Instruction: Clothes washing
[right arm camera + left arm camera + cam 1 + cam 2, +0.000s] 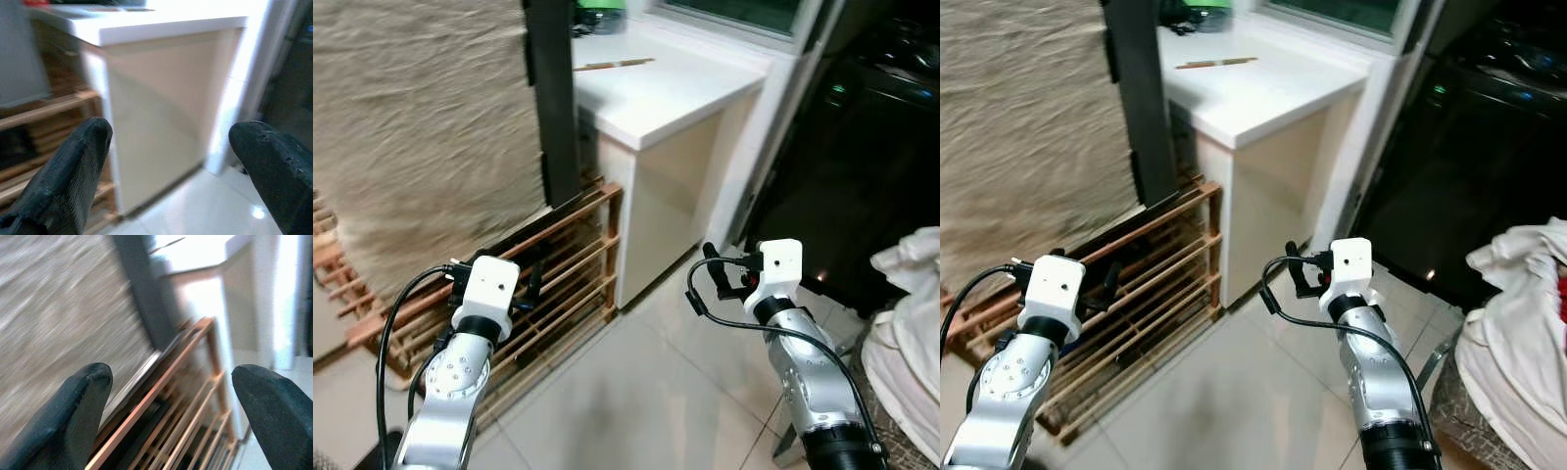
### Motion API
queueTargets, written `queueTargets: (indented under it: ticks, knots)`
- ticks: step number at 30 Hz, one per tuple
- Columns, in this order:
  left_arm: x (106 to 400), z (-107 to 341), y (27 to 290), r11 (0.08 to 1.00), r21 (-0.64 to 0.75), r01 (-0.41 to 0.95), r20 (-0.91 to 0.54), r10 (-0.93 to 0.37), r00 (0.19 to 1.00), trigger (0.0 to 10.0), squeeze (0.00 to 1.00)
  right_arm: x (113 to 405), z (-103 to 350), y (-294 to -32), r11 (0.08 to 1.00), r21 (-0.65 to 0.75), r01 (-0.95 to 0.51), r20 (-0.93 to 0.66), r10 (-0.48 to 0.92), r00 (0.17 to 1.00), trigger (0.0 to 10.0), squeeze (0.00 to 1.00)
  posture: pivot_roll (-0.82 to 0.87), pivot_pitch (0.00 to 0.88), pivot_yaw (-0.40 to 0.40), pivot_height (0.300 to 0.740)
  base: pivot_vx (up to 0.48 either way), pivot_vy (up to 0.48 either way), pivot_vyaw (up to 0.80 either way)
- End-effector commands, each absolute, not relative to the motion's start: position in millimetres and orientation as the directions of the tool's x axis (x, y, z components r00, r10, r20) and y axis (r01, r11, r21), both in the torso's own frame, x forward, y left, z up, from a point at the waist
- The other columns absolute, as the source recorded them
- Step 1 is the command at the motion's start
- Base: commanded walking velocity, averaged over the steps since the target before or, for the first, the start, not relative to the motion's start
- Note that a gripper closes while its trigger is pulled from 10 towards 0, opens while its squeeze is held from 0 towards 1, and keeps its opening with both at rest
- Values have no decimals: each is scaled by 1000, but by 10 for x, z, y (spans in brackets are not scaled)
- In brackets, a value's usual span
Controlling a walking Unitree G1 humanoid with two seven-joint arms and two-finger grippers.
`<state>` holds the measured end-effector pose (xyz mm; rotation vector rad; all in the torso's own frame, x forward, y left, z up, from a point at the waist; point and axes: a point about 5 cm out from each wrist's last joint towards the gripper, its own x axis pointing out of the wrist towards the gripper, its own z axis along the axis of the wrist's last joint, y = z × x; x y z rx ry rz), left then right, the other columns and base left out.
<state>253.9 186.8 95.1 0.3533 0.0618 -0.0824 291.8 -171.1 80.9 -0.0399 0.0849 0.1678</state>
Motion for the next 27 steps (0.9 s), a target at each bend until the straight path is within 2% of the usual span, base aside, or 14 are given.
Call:
queueTargets:
  ticks: [1, 11, 13, 16, 23, 27]
  knots:
    - [2566, 955, 1810, 931, 344, 125, -72, -107, 992, 10000, 0, 2938, 816, -1714, 987, -21, -160, -85, 158, 984, 10000, 0, -28, 0, 1, 723, 458, 0, -769]
    - [2587, 981, 1759, 932, 330, 153, -52, -143, 988, 10000, 0, 2928, 828, -1714, 988, -1, -156, -59, 155, 986, 10000, 0, -32, 0, 7, 723, 455, 0, -744]
    - [2591, 994, 1740, 921, 346, 178, -47, -172, 984, 10000, 0, 2933, 872, -1710, 987, 5, -159, -27, 159, 987, 10000, 0, -33, 0, 8, 723, 341, 337, -750]
    - [2609, 1020, 1733, 912, 361, 193, -39, -192, 981, 10000, 0, 2942, 926, -1754, 993, -9, -122, 3, 122, 993, 10000, 0, -34, 0, 11, 723, 365, 307, -746]
    - [2637, 1049, 1658, 870, 413, 269, -44, -276, 960, 10000, 0, 2896, 913, -1831, 997, -37, -61, 18, 61, 998, 10000, 0, -40, 0, 21, 723, 467, 0, -758]
    - [2672, 1060, 1647, 874, 405, 270, -36, -280, 959, 10000, 0, 2861, 868, -1842, 999, -27, -43, 7, 43, 999, 10000, 0, -47, 0, 30, 723, 85, 0, -780]
